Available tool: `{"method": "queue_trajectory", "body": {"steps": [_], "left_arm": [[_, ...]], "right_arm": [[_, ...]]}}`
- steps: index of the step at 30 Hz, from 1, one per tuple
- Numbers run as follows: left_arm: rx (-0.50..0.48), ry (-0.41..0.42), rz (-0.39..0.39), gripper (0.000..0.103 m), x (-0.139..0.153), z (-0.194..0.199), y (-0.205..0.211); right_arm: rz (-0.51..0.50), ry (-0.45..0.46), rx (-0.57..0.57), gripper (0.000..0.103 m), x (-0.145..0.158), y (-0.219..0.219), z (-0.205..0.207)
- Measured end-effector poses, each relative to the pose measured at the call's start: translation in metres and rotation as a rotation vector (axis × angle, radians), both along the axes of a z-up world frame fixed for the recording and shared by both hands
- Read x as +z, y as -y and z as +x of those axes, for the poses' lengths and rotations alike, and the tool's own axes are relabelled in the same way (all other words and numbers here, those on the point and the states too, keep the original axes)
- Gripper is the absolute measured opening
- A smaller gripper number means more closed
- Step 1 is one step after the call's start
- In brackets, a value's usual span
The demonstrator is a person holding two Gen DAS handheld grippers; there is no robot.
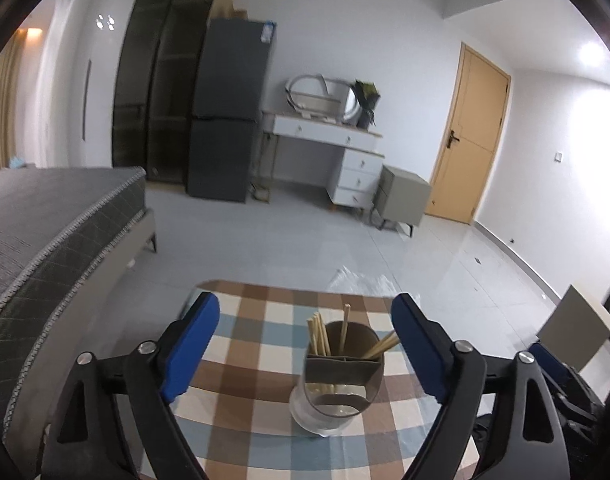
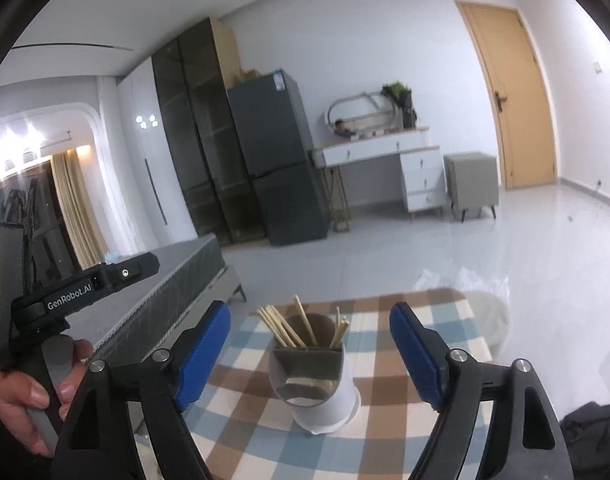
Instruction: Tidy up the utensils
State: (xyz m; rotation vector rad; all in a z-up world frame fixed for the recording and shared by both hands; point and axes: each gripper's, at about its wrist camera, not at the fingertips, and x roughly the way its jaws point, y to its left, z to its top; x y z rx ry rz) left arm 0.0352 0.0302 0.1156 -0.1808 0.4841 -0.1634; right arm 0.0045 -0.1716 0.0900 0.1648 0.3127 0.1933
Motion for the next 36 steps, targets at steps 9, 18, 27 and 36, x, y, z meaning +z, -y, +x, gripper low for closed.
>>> {"method": "queue_trajectory", "body": {"steps": [9,18,27,36], "left_arm": [[0.020,0.079,0.042,0.101,-0.004,-0.024,-0.001],[0.035,0.106,0.060,0.101,-0.025,-0.042,-0.003],[0.051,0.097,0.090,0.101,-0.049,-0.055,-0.006],[0.072,0.072,0.111,0.101,-0.073,-0.063,-0.008]], "right_arm": [[-0.127,0.164,-0.099,0.102,0.001,-0.017,-0.038],[-0.131,0.124,-0.111,0.103,-0.017,-0.021,-0.042],[-0.127,0.104,-0.100,0.103,-0.038,-0.024,-0.058],[-0.129,0.077,-0.086,0.103,-0.058,-0.027,-0.061]]}}
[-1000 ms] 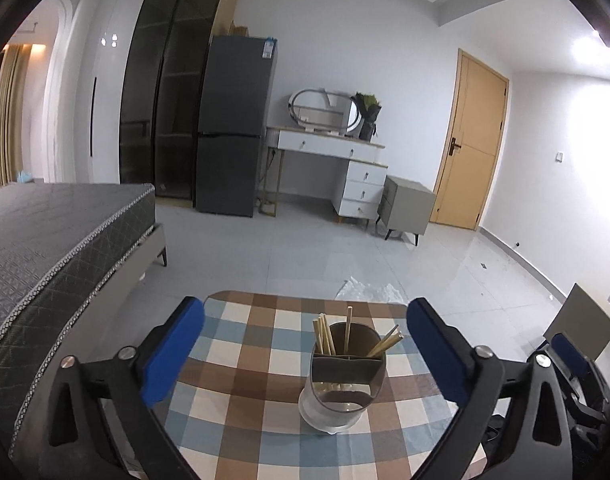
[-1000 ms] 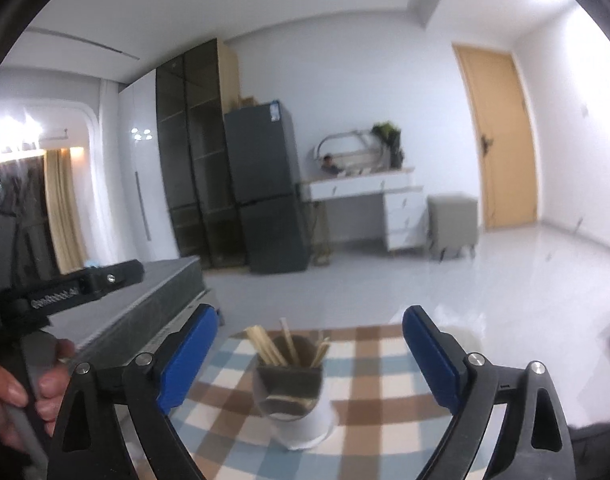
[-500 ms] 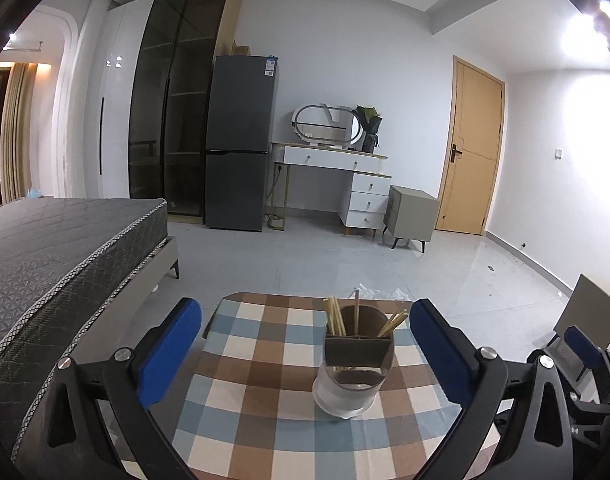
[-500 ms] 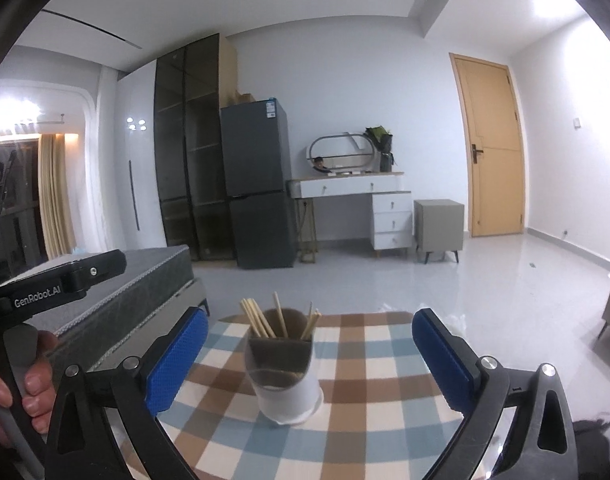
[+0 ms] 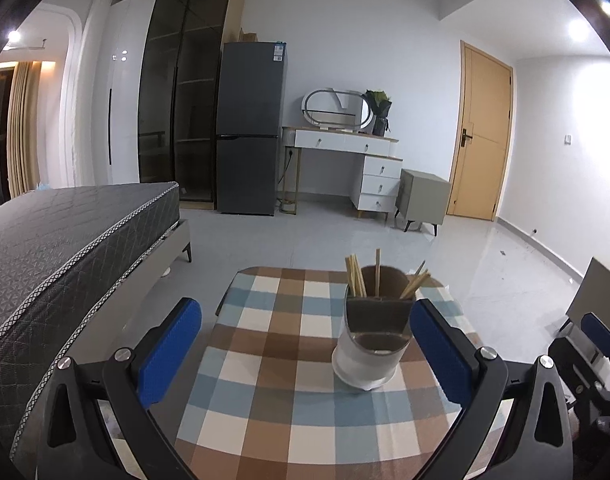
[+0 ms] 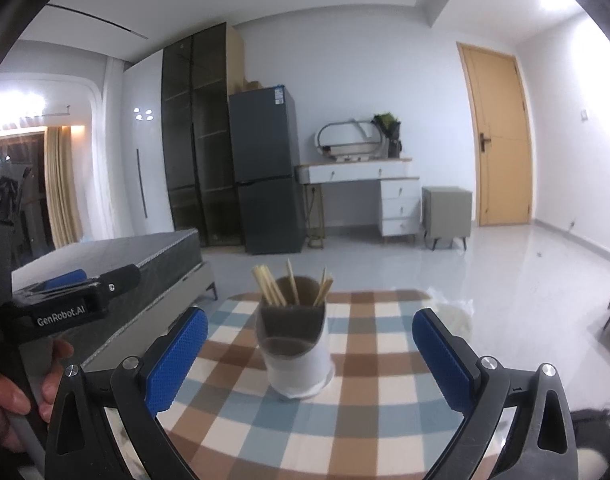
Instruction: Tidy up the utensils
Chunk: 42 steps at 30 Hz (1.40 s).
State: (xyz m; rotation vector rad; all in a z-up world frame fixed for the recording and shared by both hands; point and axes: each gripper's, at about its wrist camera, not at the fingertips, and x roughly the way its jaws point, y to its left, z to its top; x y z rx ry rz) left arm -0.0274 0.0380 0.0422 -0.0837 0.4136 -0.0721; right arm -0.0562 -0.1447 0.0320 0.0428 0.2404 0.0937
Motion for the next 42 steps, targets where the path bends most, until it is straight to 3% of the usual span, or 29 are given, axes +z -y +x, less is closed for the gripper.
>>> {"method": "queue_trajectory", "body": {"steps": [17,42], "left_arm": [[-0.001,-0.070,0.021,0.101,-0.032,0.004,0.002],[-0.002,-0.103,0.040,0.101,-0.036,0.004,0.003]], "right_arm": [[-0.024,-0.125,-0.045,0.103,-0.040,0.003,0.009],[-0.015,-0.128,-0.075,0.103,-0.039,0.006,0.003]]}}
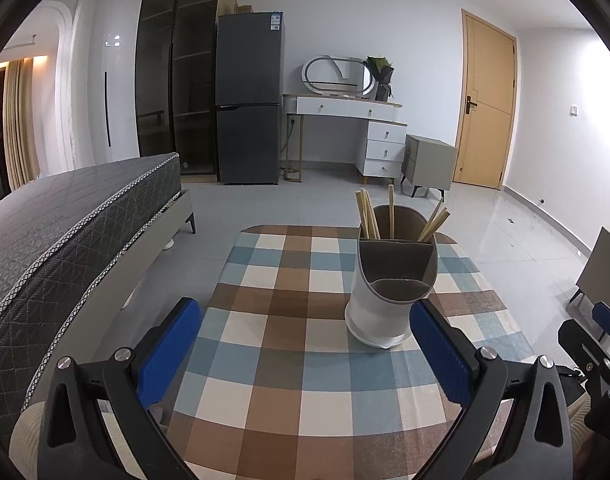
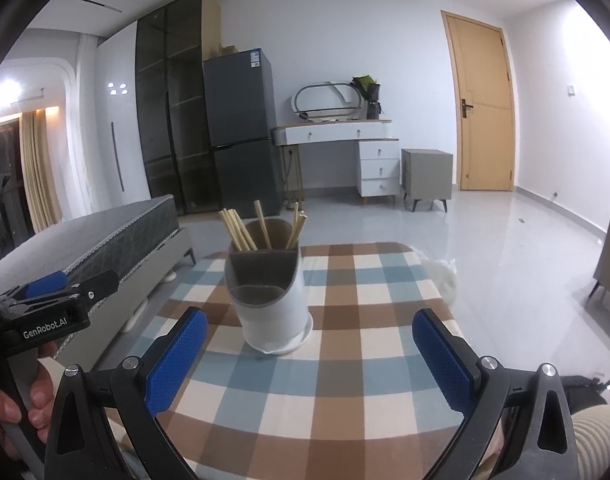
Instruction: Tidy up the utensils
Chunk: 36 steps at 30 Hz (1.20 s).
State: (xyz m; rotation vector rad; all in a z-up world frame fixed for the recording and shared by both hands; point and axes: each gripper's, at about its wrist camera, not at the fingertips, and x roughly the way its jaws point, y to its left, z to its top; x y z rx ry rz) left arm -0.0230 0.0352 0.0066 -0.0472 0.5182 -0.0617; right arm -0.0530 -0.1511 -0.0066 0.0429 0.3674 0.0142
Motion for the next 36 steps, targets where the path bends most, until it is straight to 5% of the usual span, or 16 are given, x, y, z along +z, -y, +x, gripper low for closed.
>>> {"method": "queue_trajectory", "body": {"steps": [36], "left_arm": [[-0.002,-0.005,-0.024,0.101,-0.0003,0.0021,-0.0009]], "right_arm": [[-0.036,-0.008,-0.009,0.103,-0.0026,-0.0028,0.0002]]}}
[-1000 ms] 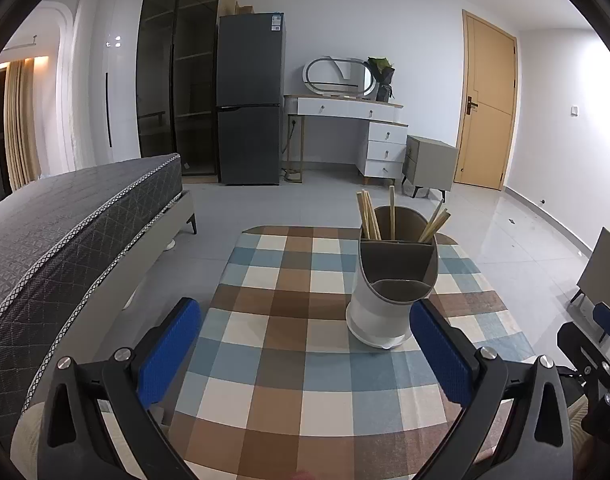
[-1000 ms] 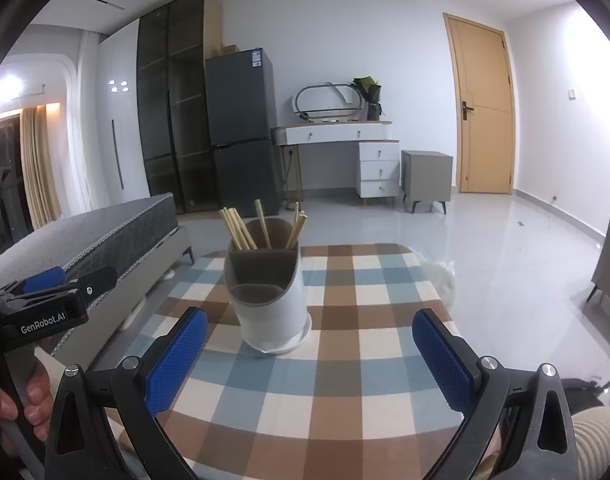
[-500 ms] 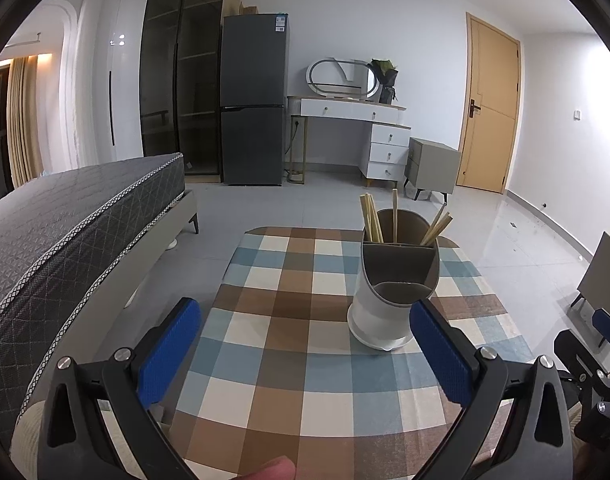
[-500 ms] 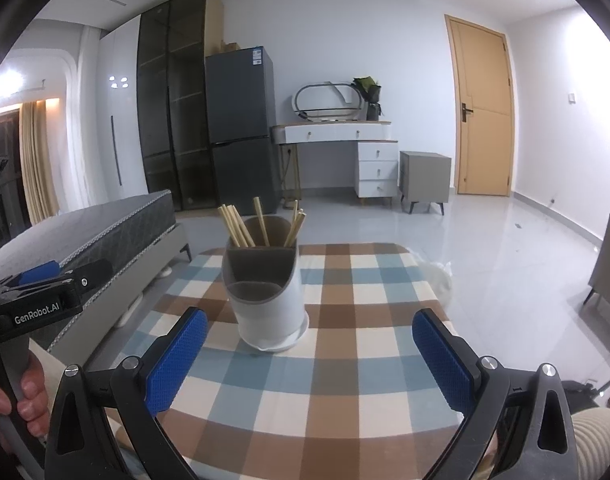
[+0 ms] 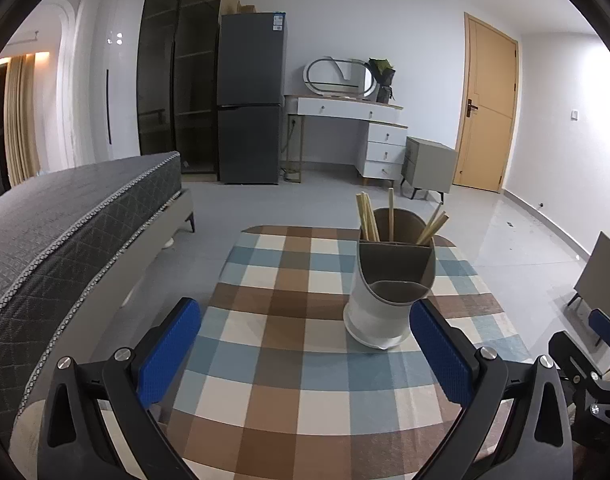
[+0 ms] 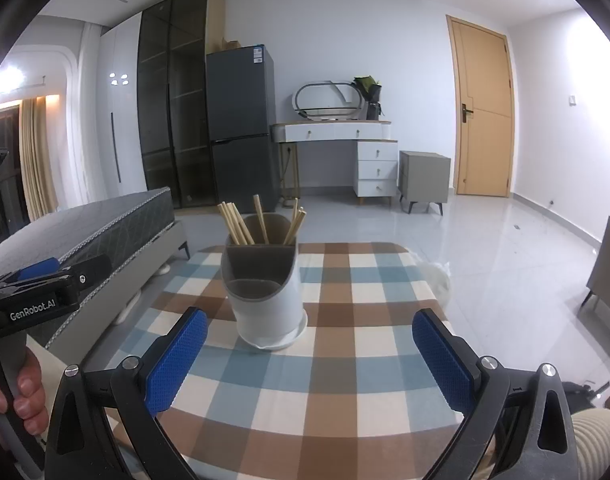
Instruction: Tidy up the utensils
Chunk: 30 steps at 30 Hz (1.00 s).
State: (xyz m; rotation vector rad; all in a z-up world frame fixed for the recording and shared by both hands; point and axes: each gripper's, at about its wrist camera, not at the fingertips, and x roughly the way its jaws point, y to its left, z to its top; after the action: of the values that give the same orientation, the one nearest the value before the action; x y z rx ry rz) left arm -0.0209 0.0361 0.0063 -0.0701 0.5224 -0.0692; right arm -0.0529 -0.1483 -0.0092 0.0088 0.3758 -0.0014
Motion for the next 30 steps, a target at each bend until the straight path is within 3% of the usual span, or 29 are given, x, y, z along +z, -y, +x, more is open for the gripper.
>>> {"method": "queue_trajectory", "body": {"steps": [30], "left_arm": [[-0.002,-0.029,-0.023,0.101,-0.0015,0.0019,-0.0012]], "right_arm": [[-0.004,-0.001,0.005,0.103,-0.0019,-0.0009,-0.0006]]}}
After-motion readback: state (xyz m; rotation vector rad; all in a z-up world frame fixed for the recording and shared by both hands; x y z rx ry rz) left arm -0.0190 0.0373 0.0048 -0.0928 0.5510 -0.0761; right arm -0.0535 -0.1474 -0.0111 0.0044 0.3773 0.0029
